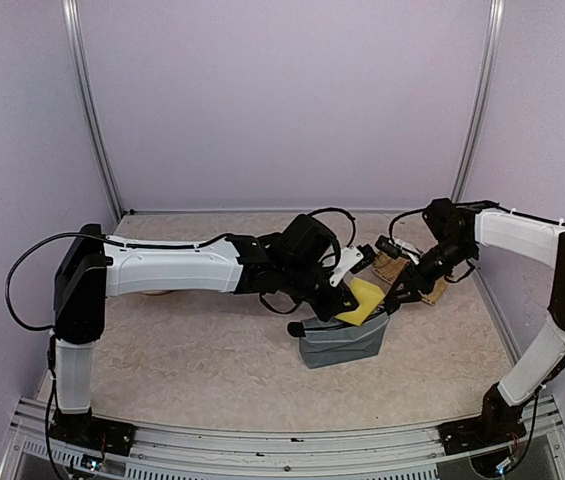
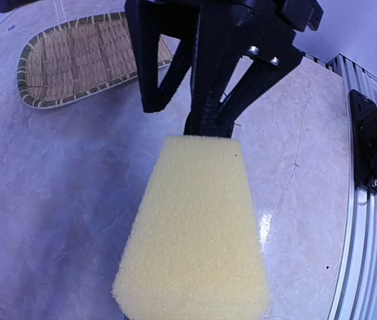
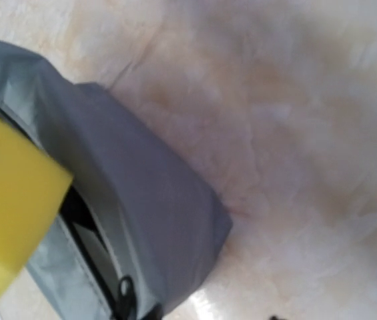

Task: Sort the hair-cutting tools
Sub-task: Hold the kit bag at the center of the board, then place the sponge in the kit bag.

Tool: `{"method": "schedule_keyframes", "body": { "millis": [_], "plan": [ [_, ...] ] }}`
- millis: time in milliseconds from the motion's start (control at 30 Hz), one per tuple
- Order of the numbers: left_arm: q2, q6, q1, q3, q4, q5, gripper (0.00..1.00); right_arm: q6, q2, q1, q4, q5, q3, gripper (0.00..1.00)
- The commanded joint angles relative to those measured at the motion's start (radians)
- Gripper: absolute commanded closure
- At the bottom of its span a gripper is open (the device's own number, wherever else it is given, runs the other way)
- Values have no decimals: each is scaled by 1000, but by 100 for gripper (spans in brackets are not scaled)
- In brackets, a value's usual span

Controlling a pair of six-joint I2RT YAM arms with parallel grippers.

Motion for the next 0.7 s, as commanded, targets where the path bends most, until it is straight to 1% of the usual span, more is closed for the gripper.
{"method": "schedule_keyframes", "body": {
  "millis": [0, 133, 167, 200, 300, 333, 433, 567, 667],
  "plan": [
    [25, 22, -2, 18, 32, -36, 100, 32, 28, 5, -45, -14, -14, 54],
    [39, 19, -9, 6, 57, -45, 100, 38, 38, 5, -53, -35, -11, 63],
    [41, 21, -11, 4, 60, -51, 100, 37, 41, 6, -55, -43, -9, 68],
    [43, 24, -14, 0, 63, -53, 100, 35, 45, 5, -59, -50, -6, 81],
    [45, 29, -20, -13, 72, -65, 100, 31, 55, 3, -68, -74, -1, 97],
    [47, 34, -23, -18, 73, -74, 100, 28, 57, 2, -71, -84, 0, 100],
    [56, 58, -34, -31, 61, -126, 100, 13, 62, -1, -86, -126, 0, 100],
    [73, 50, -36, -54, 34, -191, 100, -7, 61, 0, -103, -169, 5, 100],
    [73, 50, -40, -79, 7, -205, 100, -13, 60, -2, -108, -176, 7, 100]
  ]
}}
